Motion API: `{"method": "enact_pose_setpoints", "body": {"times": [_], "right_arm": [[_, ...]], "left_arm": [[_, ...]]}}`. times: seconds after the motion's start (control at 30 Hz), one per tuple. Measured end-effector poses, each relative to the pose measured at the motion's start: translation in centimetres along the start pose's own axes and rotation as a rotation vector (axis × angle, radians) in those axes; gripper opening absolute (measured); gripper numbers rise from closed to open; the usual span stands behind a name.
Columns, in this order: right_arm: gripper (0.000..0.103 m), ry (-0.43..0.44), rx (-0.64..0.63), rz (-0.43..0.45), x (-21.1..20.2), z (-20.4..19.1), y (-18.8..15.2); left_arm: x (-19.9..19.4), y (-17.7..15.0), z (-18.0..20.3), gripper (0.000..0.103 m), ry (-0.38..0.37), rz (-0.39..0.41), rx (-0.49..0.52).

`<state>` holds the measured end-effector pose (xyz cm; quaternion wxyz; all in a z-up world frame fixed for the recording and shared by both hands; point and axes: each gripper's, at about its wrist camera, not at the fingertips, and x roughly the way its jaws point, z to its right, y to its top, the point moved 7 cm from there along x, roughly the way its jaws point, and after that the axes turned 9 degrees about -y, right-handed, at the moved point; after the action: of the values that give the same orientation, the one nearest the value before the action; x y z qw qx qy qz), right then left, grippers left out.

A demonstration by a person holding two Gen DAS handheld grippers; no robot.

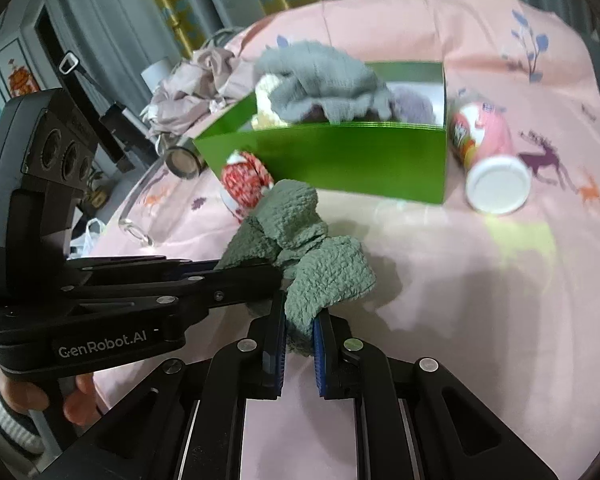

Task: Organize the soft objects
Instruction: 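Carry the green cloth over the green box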

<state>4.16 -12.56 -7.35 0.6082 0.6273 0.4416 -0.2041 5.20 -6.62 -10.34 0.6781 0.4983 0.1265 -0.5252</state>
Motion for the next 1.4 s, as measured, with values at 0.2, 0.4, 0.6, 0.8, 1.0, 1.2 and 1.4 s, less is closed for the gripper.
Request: {"method": "enact_pose_setpoints", "body": {"times": [0.2, 0.4, 0.6, 0.8, 1.0, 1.2, 1.4], "right_arm": [[0.012, -0.024, -0.044, 0.066, -2.2, -1.0, 0.9], [0.012, -0.031, -0.076, 0.13, -3.6, -2.4, 2.1], [0.012, -0.02, -0.087, 0.159, -4.3, -3.2, 3.0], [0.013, -0.013, -0.1, 0.181, -4.8, -3.8, 3.9], [0.013, -0.009, -0.106, 0.21, -4.8, -4.0, 5.7], [0.013, -0.011, -0.101, 0.238, -4.5, -3.9, 7.7], [0.012, -0.026, -0.101, 0.252, -3.5, -3.4, 9.3]], "left_arm": [[-2.0, 0.6, 1.4, 0.011, 0.023, 0.057, 0.037], [-4.0, 1.1, 2.3, 0.011, 0.057, 0.105, 0.065], [-5.3, 1.8, 2.3, 0.012, 0.061, 0.134, 0.059], [-6.3, 2.7, 2.3, 0.011, 0.07, 0.158, 0.067], [-7.1, 4.8, 2.2, 0.011, 0.082, 0.186, 0.095], [-7.1, 6.8, 1.7, 0.012, 0.095, 0.2, 0.111], [-6.2, 9.3, 1.3, 0.012, 0.113, 0.189, 0.145]]}}
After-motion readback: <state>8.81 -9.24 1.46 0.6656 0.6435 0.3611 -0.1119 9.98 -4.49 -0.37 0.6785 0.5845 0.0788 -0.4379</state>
